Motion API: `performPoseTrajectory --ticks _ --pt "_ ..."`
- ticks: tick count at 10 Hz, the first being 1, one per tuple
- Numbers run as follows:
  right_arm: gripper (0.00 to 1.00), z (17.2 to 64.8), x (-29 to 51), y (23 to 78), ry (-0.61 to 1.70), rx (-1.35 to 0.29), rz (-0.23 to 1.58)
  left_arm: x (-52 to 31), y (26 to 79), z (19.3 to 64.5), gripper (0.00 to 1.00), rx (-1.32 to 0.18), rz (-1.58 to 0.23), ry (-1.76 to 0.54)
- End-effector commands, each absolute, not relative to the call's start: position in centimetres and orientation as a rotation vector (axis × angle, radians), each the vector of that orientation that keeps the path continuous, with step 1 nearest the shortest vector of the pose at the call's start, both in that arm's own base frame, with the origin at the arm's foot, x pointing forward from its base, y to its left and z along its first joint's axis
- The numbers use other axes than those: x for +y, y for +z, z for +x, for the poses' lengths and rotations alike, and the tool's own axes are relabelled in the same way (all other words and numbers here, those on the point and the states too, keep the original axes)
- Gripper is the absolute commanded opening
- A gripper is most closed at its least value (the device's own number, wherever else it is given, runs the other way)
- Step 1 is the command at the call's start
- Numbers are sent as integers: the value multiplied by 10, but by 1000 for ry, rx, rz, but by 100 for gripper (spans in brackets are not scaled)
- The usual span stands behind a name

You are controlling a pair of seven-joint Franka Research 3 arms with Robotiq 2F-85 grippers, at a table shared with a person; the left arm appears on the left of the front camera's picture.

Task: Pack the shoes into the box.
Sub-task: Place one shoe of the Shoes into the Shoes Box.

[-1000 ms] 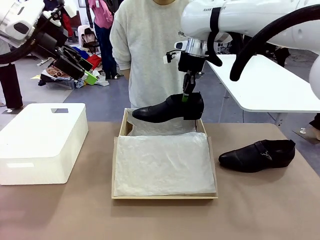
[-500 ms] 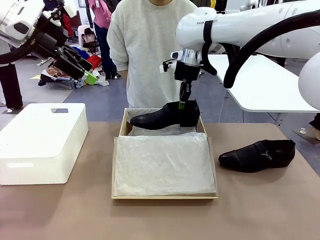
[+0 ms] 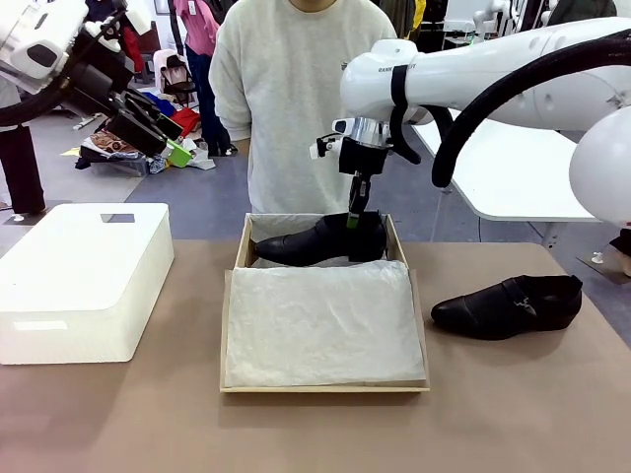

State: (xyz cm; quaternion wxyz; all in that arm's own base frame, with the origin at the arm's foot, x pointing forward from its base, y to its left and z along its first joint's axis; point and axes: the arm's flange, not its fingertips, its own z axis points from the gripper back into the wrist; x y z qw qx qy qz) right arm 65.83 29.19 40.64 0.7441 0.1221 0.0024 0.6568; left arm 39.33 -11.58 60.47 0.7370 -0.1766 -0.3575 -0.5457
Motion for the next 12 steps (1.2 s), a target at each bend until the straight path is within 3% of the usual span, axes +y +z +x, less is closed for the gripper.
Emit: performPoseTrajectory --ticks 1,7,12 --pt "0 663 300 400 1401 15 221 -115 606 394 100 -798 -406 -1201" --pt "0 666 298 375 1392 28 240 -115 606 394 100 -798 -406 -1201" --pt "95 656 291 395 1408 36 278 -115 606 394 100 -798 -406 -1201"
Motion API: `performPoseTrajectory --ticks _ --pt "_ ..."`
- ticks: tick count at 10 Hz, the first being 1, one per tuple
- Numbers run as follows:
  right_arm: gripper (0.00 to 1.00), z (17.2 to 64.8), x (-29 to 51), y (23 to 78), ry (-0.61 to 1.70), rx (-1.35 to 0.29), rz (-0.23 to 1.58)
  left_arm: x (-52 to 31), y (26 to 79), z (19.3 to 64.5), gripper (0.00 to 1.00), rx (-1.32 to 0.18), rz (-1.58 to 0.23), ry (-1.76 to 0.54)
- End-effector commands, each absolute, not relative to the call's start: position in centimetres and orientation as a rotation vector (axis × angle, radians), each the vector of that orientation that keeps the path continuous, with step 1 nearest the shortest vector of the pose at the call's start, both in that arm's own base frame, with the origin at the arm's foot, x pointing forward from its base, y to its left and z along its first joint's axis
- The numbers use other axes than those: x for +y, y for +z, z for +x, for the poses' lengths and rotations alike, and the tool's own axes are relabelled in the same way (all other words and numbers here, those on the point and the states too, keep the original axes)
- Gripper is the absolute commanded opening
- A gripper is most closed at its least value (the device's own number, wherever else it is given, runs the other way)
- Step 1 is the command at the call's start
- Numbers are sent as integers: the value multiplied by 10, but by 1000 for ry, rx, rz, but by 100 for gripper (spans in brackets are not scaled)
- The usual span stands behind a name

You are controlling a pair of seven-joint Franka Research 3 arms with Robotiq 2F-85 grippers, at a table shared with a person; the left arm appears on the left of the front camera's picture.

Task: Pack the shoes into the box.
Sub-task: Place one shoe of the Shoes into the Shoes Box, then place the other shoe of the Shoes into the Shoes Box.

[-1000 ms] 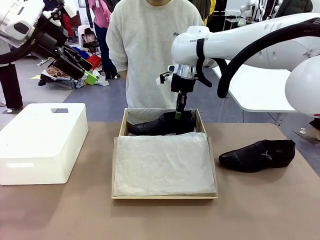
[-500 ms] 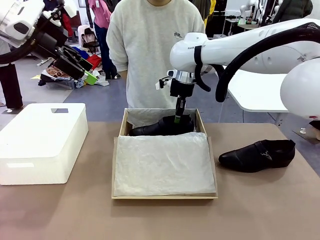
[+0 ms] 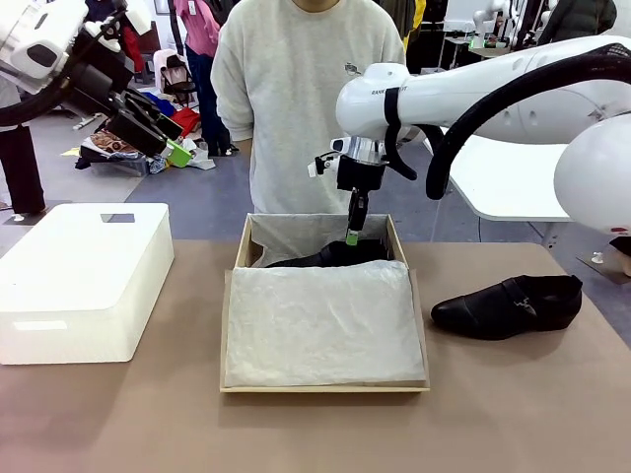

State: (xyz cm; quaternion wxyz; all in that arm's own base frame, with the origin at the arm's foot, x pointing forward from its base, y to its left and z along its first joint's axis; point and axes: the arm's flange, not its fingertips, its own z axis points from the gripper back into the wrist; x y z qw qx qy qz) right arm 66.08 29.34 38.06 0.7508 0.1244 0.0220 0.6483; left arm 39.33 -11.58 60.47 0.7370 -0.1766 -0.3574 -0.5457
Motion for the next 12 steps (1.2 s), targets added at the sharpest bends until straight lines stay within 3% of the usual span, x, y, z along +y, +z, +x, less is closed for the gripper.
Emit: performPoseTrajectory --ticks 1,8,12 --pt "100 649 290 405 1428 20 273 -115 606 394 100 -798 -406 -1201" --pt "100 621 271 444 1449 -86 219 -115 606 394 100 -798 -406 -1201" --pt "100 593 228 498 1487 -105 140 -115 606 394 100 -798 -406 -1201"
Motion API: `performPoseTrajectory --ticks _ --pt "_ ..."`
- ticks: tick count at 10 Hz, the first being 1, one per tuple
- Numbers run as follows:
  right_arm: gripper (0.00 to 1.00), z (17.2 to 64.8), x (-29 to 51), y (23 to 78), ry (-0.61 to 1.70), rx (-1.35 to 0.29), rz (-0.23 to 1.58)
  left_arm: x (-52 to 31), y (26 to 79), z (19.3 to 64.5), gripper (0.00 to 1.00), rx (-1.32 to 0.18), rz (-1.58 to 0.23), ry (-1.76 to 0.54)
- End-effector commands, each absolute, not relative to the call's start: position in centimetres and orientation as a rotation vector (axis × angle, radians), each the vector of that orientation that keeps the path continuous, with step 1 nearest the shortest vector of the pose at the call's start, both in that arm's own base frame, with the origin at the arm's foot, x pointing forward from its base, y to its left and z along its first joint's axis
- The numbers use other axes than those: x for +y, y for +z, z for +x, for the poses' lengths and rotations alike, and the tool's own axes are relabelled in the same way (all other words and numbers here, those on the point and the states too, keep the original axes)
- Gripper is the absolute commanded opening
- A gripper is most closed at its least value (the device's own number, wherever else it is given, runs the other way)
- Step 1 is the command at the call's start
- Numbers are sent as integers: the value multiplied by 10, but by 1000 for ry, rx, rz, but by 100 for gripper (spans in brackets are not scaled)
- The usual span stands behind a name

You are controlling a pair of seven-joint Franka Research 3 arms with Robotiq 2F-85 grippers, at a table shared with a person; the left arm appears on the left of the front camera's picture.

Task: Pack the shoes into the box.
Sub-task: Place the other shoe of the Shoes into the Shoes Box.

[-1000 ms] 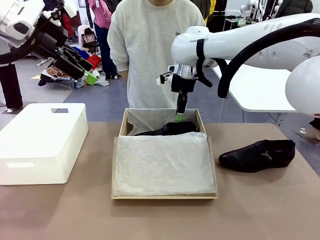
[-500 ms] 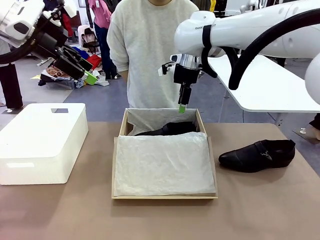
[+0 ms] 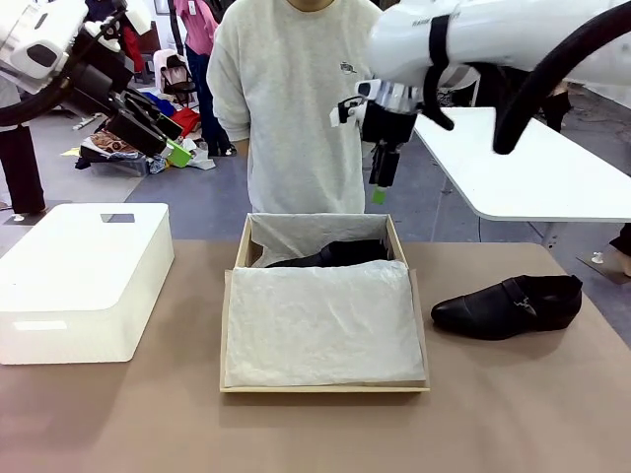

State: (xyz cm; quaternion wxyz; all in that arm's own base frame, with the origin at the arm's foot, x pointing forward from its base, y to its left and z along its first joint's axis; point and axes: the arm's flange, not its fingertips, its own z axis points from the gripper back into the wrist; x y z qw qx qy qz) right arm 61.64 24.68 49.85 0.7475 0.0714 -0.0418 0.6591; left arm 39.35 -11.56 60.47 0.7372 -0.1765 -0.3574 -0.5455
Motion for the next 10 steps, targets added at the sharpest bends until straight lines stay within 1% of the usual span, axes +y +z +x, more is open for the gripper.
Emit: performPoseTrajectory --ticks 1,5,7,10 --pt "100 586 212 505 1494 -100 86 -115 606 394 100 -798 -406 -1201" --pt "100 562 145 506 1513 -64 -30 -115 606 394 100 -798 -406 -1201" --pt "100 551 111 500 1468 -52 -41 -115 606 394 100 -798 -406 -1201" --pt "100 546 79 482 1413 -84 -29 -115 606 394 100 -798 -406 -1201"
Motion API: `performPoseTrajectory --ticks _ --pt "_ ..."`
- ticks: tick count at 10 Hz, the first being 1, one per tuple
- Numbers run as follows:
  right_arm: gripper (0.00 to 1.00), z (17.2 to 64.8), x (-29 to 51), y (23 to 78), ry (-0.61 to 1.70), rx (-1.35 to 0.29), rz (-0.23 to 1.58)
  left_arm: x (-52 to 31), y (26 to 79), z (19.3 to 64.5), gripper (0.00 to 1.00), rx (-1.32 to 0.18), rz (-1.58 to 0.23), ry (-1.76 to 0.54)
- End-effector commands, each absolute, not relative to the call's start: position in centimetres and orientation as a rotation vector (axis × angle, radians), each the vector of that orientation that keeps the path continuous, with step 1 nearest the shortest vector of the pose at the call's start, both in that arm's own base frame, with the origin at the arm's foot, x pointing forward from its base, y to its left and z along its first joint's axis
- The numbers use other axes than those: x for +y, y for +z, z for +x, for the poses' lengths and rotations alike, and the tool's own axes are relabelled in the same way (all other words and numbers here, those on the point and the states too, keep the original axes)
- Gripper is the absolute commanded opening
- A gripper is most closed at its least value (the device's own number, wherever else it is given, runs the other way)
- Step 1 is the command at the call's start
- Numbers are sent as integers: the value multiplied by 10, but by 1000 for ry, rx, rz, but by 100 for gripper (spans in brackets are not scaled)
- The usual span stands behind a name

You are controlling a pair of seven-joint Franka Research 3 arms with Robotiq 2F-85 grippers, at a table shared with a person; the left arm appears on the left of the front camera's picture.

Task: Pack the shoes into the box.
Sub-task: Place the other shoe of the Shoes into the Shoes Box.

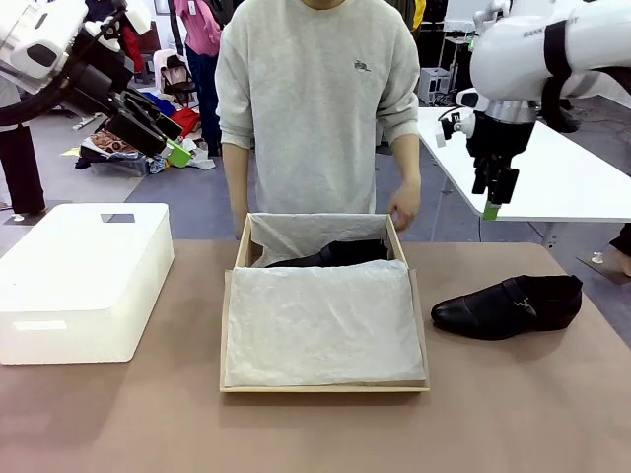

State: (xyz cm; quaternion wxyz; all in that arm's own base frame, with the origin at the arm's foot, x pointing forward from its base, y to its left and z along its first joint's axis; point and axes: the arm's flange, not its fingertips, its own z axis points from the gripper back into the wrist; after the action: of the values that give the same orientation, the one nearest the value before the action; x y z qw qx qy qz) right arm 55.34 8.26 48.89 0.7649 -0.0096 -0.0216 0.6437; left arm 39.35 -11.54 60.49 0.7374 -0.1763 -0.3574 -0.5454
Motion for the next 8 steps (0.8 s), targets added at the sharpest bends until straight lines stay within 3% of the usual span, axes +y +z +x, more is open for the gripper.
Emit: performPoseTrajectory --ticks 1,8 --pt "100 547 75 479 1415 -86 -19 -115 606 394 100 -798 -406 -1201" --pt "100 552 75 479 1385 -51 -22 -115 606 394 100 -798 -406 -1201"
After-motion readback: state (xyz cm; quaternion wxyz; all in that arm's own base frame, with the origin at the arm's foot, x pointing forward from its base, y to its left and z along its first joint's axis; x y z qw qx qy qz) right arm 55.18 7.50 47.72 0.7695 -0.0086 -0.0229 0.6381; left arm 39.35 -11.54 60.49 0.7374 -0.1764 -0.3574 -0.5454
